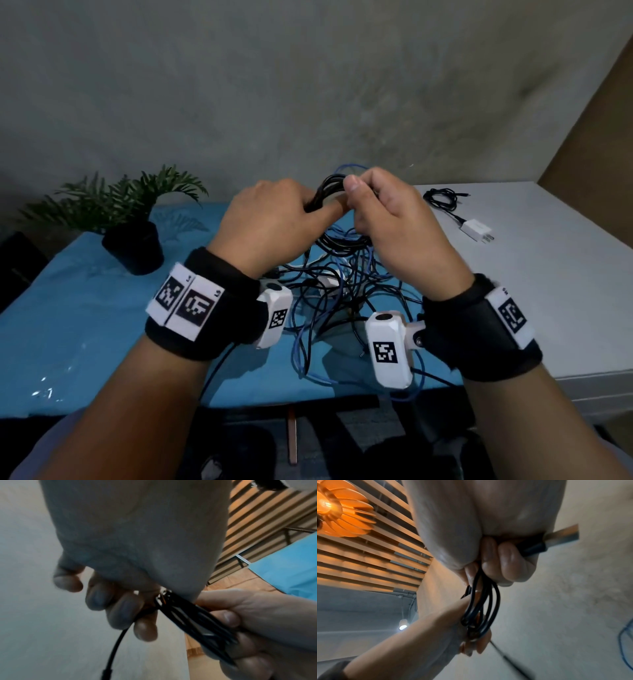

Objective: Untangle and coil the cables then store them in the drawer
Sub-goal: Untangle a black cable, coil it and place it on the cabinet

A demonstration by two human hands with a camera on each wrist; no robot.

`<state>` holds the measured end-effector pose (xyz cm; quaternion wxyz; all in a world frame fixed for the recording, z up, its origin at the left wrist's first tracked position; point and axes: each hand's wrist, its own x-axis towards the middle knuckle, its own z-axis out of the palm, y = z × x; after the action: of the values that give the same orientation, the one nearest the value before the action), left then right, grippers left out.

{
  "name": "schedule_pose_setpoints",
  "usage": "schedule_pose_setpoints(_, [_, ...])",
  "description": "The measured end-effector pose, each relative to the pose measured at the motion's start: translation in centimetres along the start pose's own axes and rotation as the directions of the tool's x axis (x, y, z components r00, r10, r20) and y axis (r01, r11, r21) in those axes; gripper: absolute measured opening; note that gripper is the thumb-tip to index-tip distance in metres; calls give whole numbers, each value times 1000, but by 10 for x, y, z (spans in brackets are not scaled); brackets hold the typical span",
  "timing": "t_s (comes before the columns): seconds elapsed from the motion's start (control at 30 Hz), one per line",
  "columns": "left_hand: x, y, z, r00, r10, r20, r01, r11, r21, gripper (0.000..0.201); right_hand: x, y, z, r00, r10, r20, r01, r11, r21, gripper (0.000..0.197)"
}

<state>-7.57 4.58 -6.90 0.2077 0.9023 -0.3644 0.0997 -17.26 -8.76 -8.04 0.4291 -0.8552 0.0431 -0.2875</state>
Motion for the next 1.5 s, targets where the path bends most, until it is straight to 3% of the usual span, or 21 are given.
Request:
schedule_pose_setpoints(0.07, [-1,-2,0,996,71,-49,-64,988,143,66,0,2,1,1000,10,19,-10,1000,-3,33])
schedule_pose_setpoints(0.13, [1,-6,0,981,170,-97,-160,982,98,58,0,2,2,1000,24,4,-24,999,23,35])
schedule_pose_setpoints(0.27, [-3,-3,-7,965,261,-20,-250,897,-366,33,6,5,-11,988,105,-115,-86,984,159,34])
schedule_pose_setpoints(0.37, [-10,10,-5,963,232,-138,-269,806,-527,20,7,4,-19,982,131,-134,-102,973,207,33])
schedule_pose_setpoints(0.47, [-11,15,1,941,211,-265,-320,808,-494,32,5,3,-18,987,115,-113,-90,975,204,33])
schedule_pose_setpoints(0.6, [-12,17,0,909,206,-362,-350,849,-395,26,1,-2,-16,991,121,-64,-103,968,230,33])
schedule_pose_setpoints(0.7, [-11,18,-1,895,215,-391,-349,884,-311,23,1,-5,-24,985,148,84,-170,881,442,27])
schedule_pose_setpoints(0.8, [-8,13,-7,901,173,-397,-317,888,-334,23,2,1,-37,975,4,224,-146,771,620,41])
schedule_pose_setpoints(0.87, [-6,8,-14,917,136,-375,-297,861,-414,24,1,5,-46,977,-76,199,-45,839,542,51])
schedule_pose_setpoints(0.97, [-6,3,-25,938,129,-321,-309,734,-605,26,2,12,-57,979,-187,85,170,970,175,40])
schedule_pose_setpoints(1.03, [-7,5,-26,951,130,-280,-299,622,-724,25,5,15,-59,976,-218,-18,218,976,12,26])
schedule_pose_setpoints(1.13, [-9,12,-23,967,112,-230,-256,477,-841,18,6,16,-45,973,-210,-97,202,976,-84,10])
schedule_pose_setpoints(1.2, [-10,16,-21,964,115,-238,-264,454,-851,16,4,13,-32,983,-158,-90,160,987,13,10])
schedule_pose_setpoints(1.27, [-10,18,-20,954,133,-270,-300,495,-816,15,1,5,-19,997,-59,-42,68,962,265,12])
schedule_pose_setpoints(1.4, [-9,16,-20,942,165,-292,-330,607,-723,13,-1,-8,-4,988,130,82,-151,718,679,6])
schedule_pose_setpoints(1.5, [-9,11,-21,942,163,-293,-325,658,-679,20,1,-7,-2,965,192,177,-255,551,794,6])
